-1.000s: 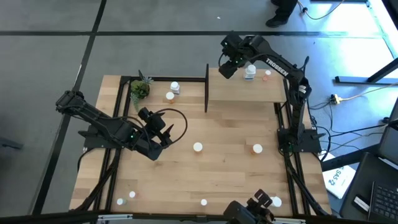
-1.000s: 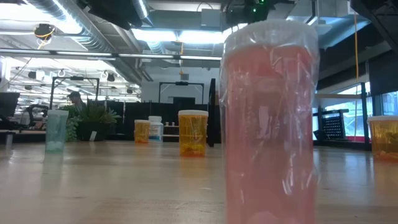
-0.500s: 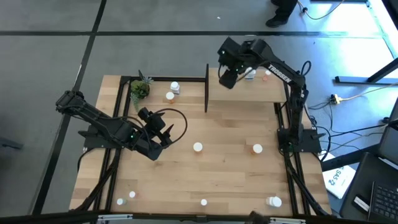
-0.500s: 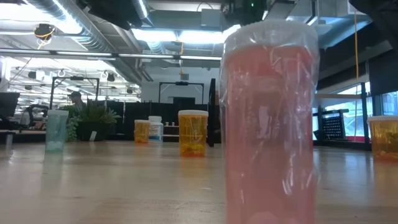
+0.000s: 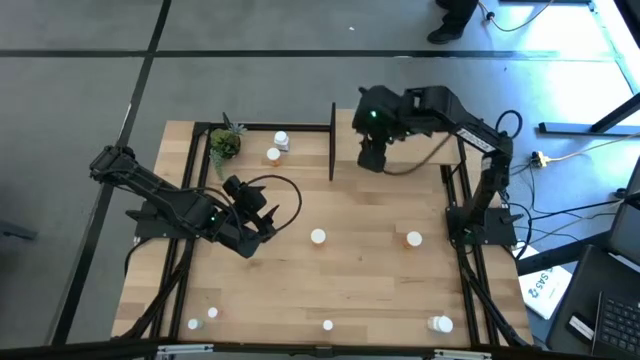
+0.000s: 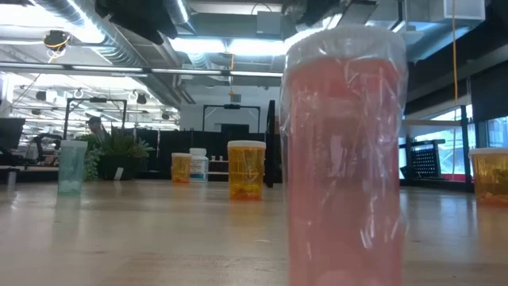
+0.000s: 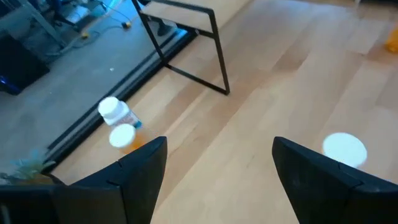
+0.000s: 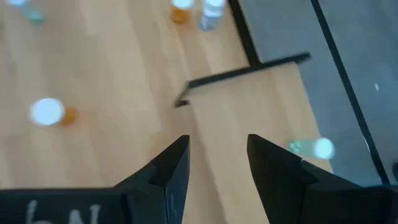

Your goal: Pick and place medicine bottles onto shelf by color

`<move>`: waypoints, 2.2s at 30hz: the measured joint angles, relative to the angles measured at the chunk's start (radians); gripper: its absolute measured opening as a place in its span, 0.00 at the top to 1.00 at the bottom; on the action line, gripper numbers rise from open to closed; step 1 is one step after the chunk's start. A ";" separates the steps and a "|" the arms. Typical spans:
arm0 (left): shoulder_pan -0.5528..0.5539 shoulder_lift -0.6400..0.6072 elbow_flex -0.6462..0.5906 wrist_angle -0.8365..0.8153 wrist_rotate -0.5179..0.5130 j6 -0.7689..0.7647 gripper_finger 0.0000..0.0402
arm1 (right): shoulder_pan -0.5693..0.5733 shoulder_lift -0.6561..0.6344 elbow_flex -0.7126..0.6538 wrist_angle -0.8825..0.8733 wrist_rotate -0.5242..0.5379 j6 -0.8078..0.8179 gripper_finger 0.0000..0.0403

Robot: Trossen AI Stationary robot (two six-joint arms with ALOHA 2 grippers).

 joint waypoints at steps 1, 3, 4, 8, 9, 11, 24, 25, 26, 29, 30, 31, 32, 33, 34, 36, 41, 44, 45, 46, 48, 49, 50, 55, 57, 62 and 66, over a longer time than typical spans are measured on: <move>0.000 0.000 0.000 0.000 0.015 -0.001 0.29 | 0.023 -0.007 0.000 0.000 0.000 0.004 0.60; -0.006 0.000 0.000 -0.001 0.047 -0.001 0.29 | 0.070 -0.013 0.000 -0.001 0.000 0.024 0.60; -0.011 0.000 0.000 -0.001 0.058 -0.002 0.29 | 0.093 -0.015 0.000 -0.007 0.000 0.027 0.60; -0.049 0.000 0.000 -0.001 0.086 -0.010 0.29 | 0.193 -0.019 -0.012 -0.005 0.000 0.029 0.60; -0.060 0.000 0.000 0.000 0.093 -0.017 0.29 | 0.217 -0.022 -0.024 0.001 0.000 0.029 0.60; -0.085 0.000 0.000 0.000 0.096 -0.034 0.29 | 0.261 -0.033 -0.047 0.019 0.000 0.047 0.60; -0.234 0.000 0.001 -0.009 0.147 -0.050 0.29 | 0.495 -0.144 -0.438 0.290 0.052 0.154 0.60; -0.239 0.000 0.001 -0.008 0.151 -0.034 0.29 | 0.513 -0.150 -0.468 0.319 0.052 0.153 0.60; -0.242 0.000 0.001 -0.008 0.154 -0.013 0.29 | 0.529 -0.155 -0.496 0.345 0.052 0.153 0.60; -0.242 0.000 0.001 0.001 0.185 0.069 0.29 | 0.575 -0.171 -0.565 0.413 0.052 0.152 0.60; -0.242 0.000 0.001 0.007 0.194 0.099 0.29 | 0.588 -0.173 -0.586 0.428 0.053 0.150 0.60; -0.242 0.000 0.001 0.014 0.203 0.134 0.29 | 0.601 -0.174 -0.605 0.438 0.053 0.149 0.60; -0.241 0.000 0.001 0.019 0.209 0.169 0.29 | 0.612 -0.176 -0.625 0.449 0.053 0.149 0.60; -0.241 0.000 0.001 0.029 0.216 0.206 0.29 | 0.621 -0.180 -0.645 0.460 0.053 0.150 0.60; -0.240 0.000 0.001 0.051 0.225 0.245 0.29 | 0.629 -0.187 -0.665 0.471 0.058 0.152 0.60; -0.233 0.000 0.001 0.098 0.256 0.340 0.29 | 0.644 -0.216 -0.707 0.489 0.107 0.160 0.60; -0.177 0.000 0.001 0.260 0.375 0.590 0.29 | 0.666 -0.331 -0.833 0.537 0.233 0.291 0.60; -0.106 0.000 0.001 0.333 0.477 0.684 0.29 | 0.677 -0.398 -0.913 0.631 0.240 0.310 0.60; -0.079 0.000 0.001 0.347 0.519 0.708 0.29 | 0.682 -0.415 -0.941 0.667 0.238 0.309 0.60; -0.050 0.000 0.001 0.358 0.556 0.732 0.29 | 0.686 -0.430 -0.967 0.690 0.238 0.305 0.60; 0.009 0.008 0.001 0.393 0.609 0.770 0.29 | 0.694 -0.457 -1.014 0.724 0.238 0.293 0.60; 0.035 0.015 0.001 0.411 0.631 0.786 0.29 | 0.695 -0.467 -1.033 0.739 0.238 0.286 0.60; 0.058 0.021 0.001 0.419 0.646 0.802 0.29 | 0.695 -0.473 -1.049 0.750 0.238 0.284 0.60; 0.136 0.069 0.001 0.464 0.725 0.863 0.29 | 0.694 -0.486 -1.085 0.778 0.238 0.282 0.60; 0.168 0.101 0.002 0.488 0.754 0.864 0.29 | 0.694 -0.486 -1.085 0.779 0.238 0.279 0.60; 0.231 0.182 0.001 0.559 0.837 0.884 0.29 | 0.694 -0.486 -1.085 0.772 0.235 0.279 0.60; 0.272 0.244 0.001 0.604 0.899 0.893 0.29 | 0.694 -0.486 -1.085 0.770 0.235 0.280 0.60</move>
